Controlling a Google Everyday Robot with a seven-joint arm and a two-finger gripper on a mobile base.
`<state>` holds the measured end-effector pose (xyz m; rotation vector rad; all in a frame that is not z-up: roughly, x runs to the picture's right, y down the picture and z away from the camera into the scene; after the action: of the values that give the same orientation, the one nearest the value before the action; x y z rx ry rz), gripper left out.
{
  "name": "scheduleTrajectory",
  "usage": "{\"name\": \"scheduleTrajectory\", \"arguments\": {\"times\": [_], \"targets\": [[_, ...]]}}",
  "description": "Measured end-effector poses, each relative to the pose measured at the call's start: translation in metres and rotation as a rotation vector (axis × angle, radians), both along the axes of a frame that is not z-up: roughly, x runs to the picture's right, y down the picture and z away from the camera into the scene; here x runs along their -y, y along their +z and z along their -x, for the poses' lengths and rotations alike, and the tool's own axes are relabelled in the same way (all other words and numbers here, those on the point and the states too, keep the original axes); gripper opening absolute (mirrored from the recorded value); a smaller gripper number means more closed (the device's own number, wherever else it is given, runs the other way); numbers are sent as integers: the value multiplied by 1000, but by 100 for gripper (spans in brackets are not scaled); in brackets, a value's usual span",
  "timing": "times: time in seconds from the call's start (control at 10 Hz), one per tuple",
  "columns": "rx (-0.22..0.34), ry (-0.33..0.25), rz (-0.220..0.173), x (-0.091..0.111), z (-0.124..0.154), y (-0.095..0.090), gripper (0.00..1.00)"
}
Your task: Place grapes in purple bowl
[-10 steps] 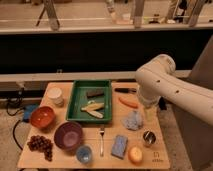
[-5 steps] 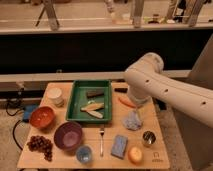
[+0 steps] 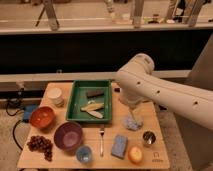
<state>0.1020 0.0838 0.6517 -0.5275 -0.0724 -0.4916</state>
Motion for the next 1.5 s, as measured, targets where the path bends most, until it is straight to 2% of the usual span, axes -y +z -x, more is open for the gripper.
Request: {"name": "scheduleTrajectory", "arguments": {"times": [0.1,0.2,0.4,0.7,0.9,1.5], "targets": [[8,-9,-2,0,7,1,80],[28,-54,-8,-1,15,-1,80],[54,-93,-17,-2,27,-1,80],[94,-143,-34,-1,60,-1,80],[113,-170,-45,-4,65,0,80],[182,-240,-86,-11,104,4,80]]}}
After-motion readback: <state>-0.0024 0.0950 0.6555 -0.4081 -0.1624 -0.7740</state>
